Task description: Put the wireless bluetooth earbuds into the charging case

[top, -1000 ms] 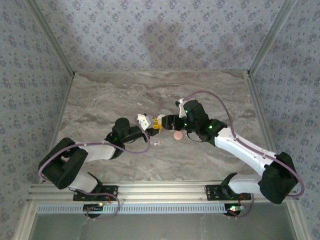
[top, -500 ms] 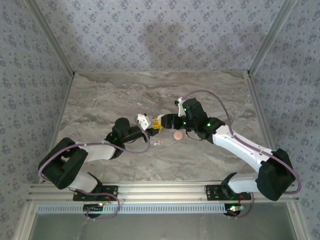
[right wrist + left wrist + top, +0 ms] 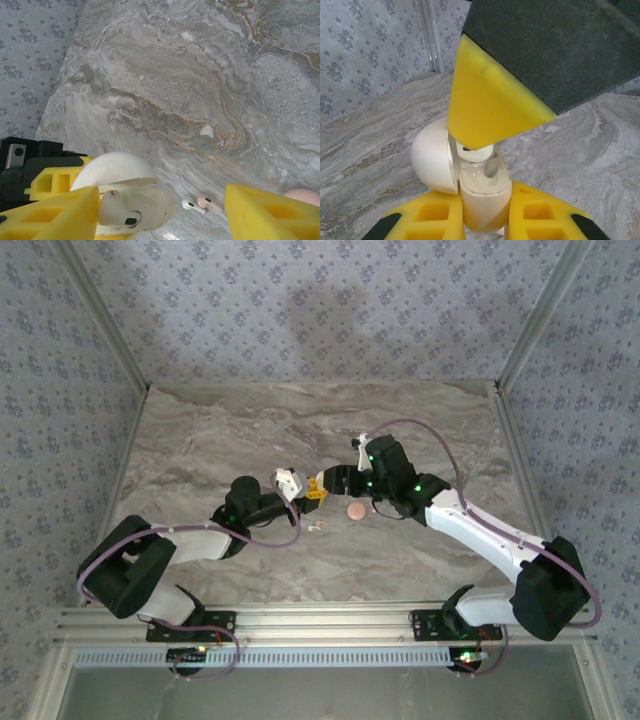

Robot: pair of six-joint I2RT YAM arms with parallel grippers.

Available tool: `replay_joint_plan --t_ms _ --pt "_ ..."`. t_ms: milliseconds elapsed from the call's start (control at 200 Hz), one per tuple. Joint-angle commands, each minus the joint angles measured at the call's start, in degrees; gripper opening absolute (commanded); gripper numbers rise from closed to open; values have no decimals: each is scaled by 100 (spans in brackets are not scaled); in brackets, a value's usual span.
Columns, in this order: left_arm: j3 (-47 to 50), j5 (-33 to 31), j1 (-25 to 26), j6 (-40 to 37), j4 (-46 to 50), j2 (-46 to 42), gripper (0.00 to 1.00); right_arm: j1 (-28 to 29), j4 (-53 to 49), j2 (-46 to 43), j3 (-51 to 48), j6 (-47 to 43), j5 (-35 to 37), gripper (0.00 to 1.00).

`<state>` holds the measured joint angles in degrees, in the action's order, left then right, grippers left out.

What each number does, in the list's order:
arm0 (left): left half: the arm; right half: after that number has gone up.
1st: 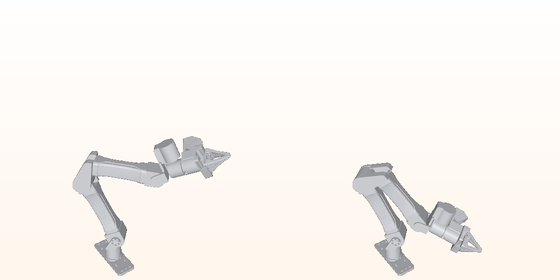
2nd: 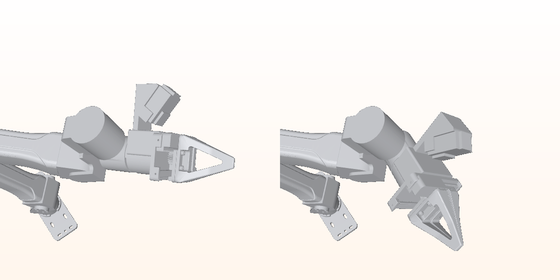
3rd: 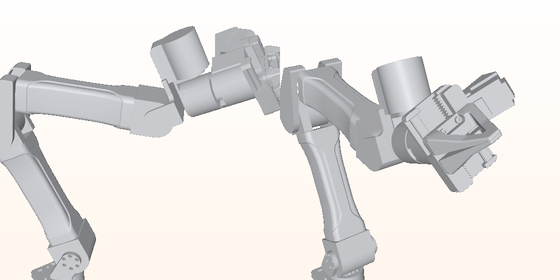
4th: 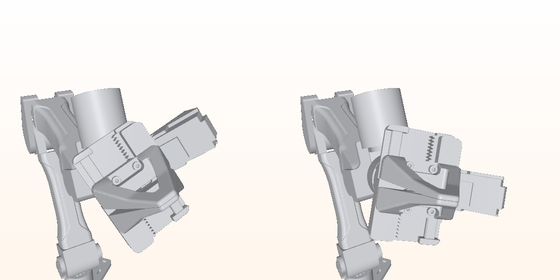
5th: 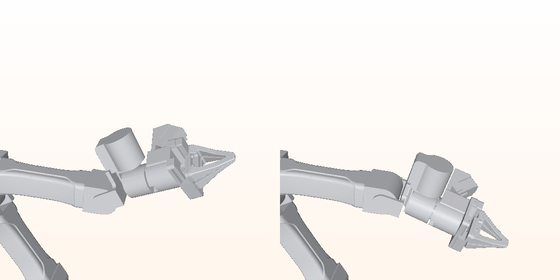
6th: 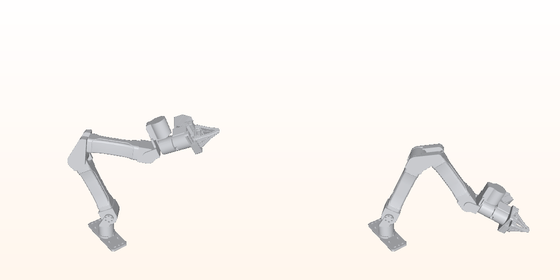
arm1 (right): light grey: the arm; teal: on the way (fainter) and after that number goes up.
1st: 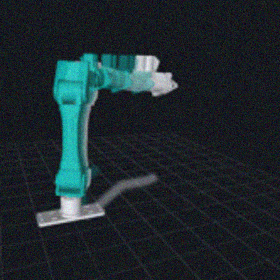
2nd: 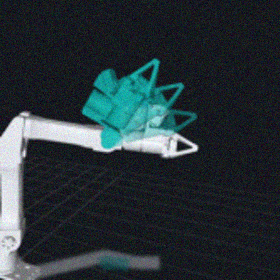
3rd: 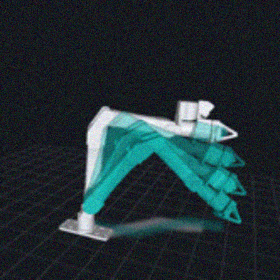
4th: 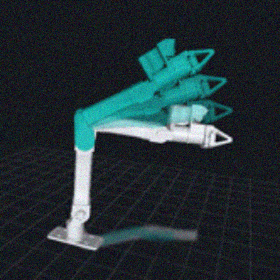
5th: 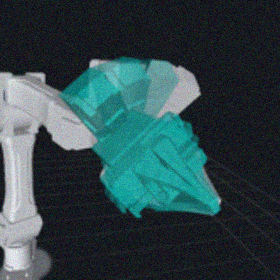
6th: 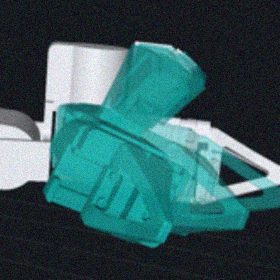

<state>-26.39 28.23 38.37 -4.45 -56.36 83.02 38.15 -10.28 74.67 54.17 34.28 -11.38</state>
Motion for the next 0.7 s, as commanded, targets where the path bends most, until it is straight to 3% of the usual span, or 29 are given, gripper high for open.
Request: replay_joint_plan --t_ms 0,695 --pt "-41 165 5 80 -235 -141 10 -95 -72 99 156 131 254 67" --pt "-57 122 13 67 -165 -190 10 -203 -364 -63 115 492 627 65"
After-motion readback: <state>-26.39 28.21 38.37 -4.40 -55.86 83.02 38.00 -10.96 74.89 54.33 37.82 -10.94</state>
